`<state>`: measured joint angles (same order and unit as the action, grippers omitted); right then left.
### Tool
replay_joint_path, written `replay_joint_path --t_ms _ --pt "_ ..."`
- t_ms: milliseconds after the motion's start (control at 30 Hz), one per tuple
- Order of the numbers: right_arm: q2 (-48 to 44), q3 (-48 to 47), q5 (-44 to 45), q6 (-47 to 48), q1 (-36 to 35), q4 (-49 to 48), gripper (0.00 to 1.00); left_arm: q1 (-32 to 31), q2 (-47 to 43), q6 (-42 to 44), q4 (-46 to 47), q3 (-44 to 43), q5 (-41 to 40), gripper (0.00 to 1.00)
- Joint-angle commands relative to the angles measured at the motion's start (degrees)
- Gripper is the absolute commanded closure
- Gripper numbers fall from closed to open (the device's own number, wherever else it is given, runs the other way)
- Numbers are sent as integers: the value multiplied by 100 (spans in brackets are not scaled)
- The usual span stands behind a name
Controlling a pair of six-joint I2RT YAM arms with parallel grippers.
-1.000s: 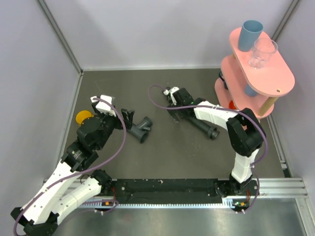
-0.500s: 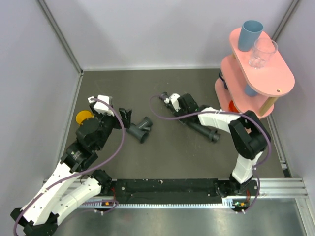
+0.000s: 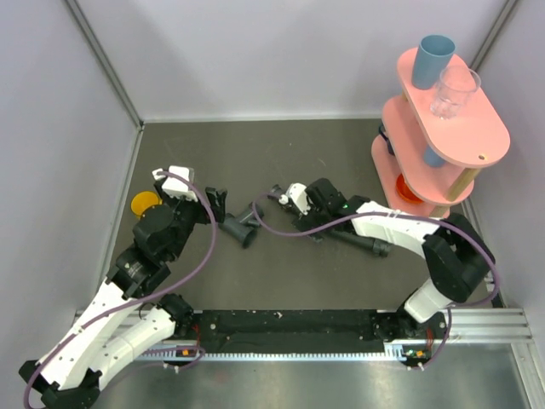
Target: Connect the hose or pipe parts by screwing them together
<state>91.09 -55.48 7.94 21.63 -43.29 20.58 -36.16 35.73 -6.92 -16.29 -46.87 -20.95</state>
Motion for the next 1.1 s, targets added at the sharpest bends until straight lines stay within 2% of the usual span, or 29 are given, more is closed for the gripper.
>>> replay_joint_path --t_ms 0,133,367,667,767,833,867,967,1067 --pt "-487 152 -768 -194 -4 -922 12 -22 -109 -11 302 20 -216 10" --pt "-66 -206 -768 -220 31 -1644 11 -22 -127 -11 276 20 -357 10" --pt "1050 -1095 -1392 -334 250 -1601 11 -22 -189 6 250 20 -498 10" --pt "1701 -1588 -1656 -510 312 -1618 15 -14 -215 24 258 20 -542 13" --pt "1789 -1623 -1638 -484 347 -1610 23 -22 -171 15 267 29 -515 16" --pt "1790 -1597 -1638 -475 374 -1706 33 -22 -119 15 293 47 -515 19" --pt "1781 -1571 -1647 -493 391 -1785 44 -22 -92 15 293 38 -515 21" --pt "1632 -1474 -1647 -475 409 -1978 57 -22 -31 -116 258 29 -498 23" --pt "1176 -1185 -1743 -414 409 -2197 61 -22 -39 -484 215 47 -393 23"
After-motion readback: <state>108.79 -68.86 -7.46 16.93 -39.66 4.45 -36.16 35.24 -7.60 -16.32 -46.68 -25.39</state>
